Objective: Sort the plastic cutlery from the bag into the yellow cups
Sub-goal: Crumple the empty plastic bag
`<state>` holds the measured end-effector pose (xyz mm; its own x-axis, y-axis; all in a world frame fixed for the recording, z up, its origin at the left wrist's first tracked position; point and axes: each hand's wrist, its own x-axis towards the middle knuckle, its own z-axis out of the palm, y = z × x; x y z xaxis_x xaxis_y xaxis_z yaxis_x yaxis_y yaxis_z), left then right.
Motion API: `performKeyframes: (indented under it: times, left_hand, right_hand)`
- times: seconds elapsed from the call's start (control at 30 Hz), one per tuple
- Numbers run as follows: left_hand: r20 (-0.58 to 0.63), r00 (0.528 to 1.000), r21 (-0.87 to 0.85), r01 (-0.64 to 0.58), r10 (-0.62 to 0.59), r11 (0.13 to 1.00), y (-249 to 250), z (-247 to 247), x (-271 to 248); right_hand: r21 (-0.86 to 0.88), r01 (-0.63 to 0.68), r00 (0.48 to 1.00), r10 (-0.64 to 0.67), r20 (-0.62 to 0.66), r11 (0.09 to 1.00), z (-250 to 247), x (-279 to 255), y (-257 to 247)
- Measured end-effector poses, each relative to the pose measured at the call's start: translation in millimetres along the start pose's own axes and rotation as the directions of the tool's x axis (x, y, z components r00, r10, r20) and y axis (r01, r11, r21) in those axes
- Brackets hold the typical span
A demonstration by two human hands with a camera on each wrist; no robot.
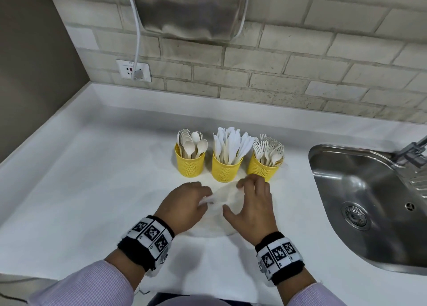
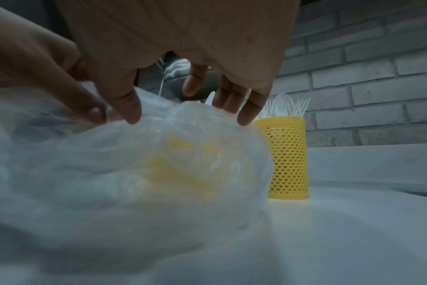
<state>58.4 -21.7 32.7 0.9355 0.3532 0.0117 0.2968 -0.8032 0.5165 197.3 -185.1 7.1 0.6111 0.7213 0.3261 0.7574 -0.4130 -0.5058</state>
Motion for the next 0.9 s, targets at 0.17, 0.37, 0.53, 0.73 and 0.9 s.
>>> performKeyframes:
  times: [0.17,0.37,0.53,0.73,0.9]
  left_hand:
    - [-0.131,0.985,-0.263,-0.146,0.115,0.954,38.3,-13.9,5.3]
    - [-0.408,0.911,-0.196,-0.031,-0.053,0.980,43.6,-22.3,3.6]
    - [-0.554,0.801,-0.342,0.027,-0.225,0.939,44.9,-21.2,-5.5]
    - [-0.624,0.631,-0.453,0.188,-0.461,0.871,34.8,-26.9,-15.4]
    - [-0.572,0.680,-0.417,0.240,-0.458,0.877,16.9,-30.7,-25.2]
  right_hand:
    - [-0.014,0.009,0.994,-0.007,0.106,1.000,-20.3,7.9,6.0]
    - [-0.049,-0.182,0.983,0.183,0.000,0.982,-52.5,5.8,34.2]
    - [-0.021,-0.328,0.942,0.325,-0.087,0.944,-62.0,0.9,40.0]
    - [0.375,-0.370,0.919,0.274,0.284,0.850,-81.5,-12.5,30.6]
    - [0.238,-0.321,0.912,0.231,0.339,0.917,-79.3,-26.7,42.4]
